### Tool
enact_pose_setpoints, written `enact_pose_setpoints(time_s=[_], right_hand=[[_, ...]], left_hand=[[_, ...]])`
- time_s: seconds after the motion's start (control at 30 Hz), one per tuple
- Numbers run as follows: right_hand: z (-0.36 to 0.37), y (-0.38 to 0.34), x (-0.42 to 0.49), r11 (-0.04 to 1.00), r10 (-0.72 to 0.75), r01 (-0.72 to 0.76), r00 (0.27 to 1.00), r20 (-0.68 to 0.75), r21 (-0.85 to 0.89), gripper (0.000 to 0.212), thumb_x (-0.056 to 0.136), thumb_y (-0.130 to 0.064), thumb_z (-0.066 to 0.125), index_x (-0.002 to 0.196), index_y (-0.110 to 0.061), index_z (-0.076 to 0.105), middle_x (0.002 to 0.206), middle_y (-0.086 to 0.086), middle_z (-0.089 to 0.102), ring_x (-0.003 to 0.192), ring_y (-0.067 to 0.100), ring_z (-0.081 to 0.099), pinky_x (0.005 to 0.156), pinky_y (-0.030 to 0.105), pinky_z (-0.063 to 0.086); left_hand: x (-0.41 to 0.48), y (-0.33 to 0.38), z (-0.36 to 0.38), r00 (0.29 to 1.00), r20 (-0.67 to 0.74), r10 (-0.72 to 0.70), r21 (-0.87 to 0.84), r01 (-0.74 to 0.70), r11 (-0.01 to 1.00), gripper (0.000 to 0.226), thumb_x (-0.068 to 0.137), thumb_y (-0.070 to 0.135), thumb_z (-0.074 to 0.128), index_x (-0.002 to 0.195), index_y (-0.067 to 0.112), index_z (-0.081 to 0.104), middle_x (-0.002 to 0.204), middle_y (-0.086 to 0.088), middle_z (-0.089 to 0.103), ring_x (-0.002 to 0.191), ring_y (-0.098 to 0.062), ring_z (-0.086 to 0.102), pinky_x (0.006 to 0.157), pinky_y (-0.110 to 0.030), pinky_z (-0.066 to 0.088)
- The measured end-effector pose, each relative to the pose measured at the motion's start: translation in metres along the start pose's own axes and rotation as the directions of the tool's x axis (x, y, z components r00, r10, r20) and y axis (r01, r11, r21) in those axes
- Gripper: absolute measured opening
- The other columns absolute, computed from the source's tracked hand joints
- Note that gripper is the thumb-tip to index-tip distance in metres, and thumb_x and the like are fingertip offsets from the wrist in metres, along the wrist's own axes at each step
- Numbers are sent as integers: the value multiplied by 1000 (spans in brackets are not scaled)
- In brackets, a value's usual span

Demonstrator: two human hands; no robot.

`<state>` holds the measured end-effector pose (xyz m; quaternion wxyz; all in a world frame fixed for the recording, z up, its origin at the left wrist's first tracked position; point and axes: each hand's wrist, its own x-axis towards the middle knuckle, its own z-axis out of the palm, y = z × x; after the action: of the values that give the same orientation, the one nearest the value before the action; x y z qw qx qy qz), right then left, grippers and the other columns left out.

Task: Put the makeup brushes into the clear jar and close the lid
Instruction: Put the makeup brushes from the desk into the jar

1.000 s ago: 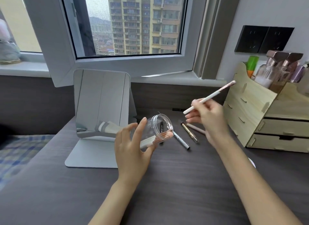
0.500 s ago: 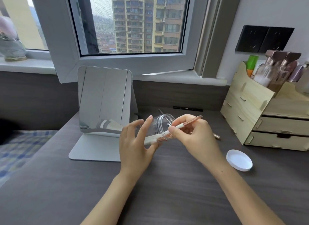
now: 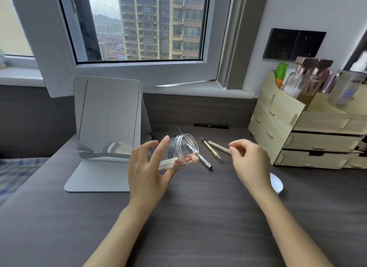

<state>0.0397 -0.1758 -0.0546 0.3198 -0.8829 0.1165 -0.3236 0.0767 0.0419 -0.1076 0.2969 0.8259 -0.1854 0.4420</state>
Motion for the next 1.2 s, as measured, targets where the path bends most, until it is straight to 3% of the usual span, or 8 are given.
enact_pose_setpoints(time_s=[0.13,0.4,0.5,0.6,0.73,0.93,1.07,1.2], right_hand=[[22,46,29,838,131,25,961,245,-545,30,96,-24,46,119,-11,61,117,14,59,109,35,49,86,37,42],[54,61,61,608,12,294,925,379,-737,23,93,-16,48,111,-14,61,115,7,61,110,29,50,86,34,40],[43,54,58,758,8,171,963,271,-629,22,94,-18,47,108,-12,63,109,9,65,102,30,56,79,35,41],[13,34,45,974,-52,76,992,114,-214,20,93,-21,51,102,-14,68,98,8,69,89,25,61,72,33,44],[-38,-3,15,946,-241,202,962,131,256,14,90,-20,59,92,-28,71,81,-6,64,68,4,56,59,9,39],[-31,-47,-8,859,-499,511,830,250,21,28,85,8,54,108,-4,66,91,11,61,84,25,54,75,29,44],[-6,-57,-17,880,-470,468,832,294,82,17,82,4,57,97,-4,55,85,5,61,81,25,56,67,25,37],[10,-61,-16,922,-386,372,904,187,107,15,73,-15,75,77,-6,64,69,-1,61,63,14,50,61,26,40]], left_hand=[[0,-1,1,1000,-10,5,2,-5,1000,80,60,29,87,130,24,48,110,-12,59,99,-25,49,82,-34,42],[0,-2,0,1000,6,-4,-3,4,1000,80,59,25,88,129,23,49,110,-13,59,99,-27,51,80,-38,45],[1,-2,-1,1000,18,-7,-7,7,1000,81,59,22,88,129,23,48,111,-14,59,99,-30,52,80,-39,44],[1,0,-1,1000,18,-21,-10,21,1000,80,58,21,88,128,22,49,108,-14,59,97,-30,53,80,-39,45],[2,1,-1,999,25,-30,-11,30,999,79,58,24,89,127,21,51,107,-13,59,96,-30,53,80,-40,47],[0,3,1,999,32,-1,-12,1,1000,77,62,29,86,129,26,48,110,-12,59,101,-25,48,87,-33,40],[0,3,0,998,49,25,8,-26,1000,79,62,29,85,130,28,45,111,-14,59,103,-26,50,91,-29,34],[0,2,0,999,41,31,26,-32,999,79,61,27,86,129,27,46,111,-15,60,103,-26,49,90,-33,38]])
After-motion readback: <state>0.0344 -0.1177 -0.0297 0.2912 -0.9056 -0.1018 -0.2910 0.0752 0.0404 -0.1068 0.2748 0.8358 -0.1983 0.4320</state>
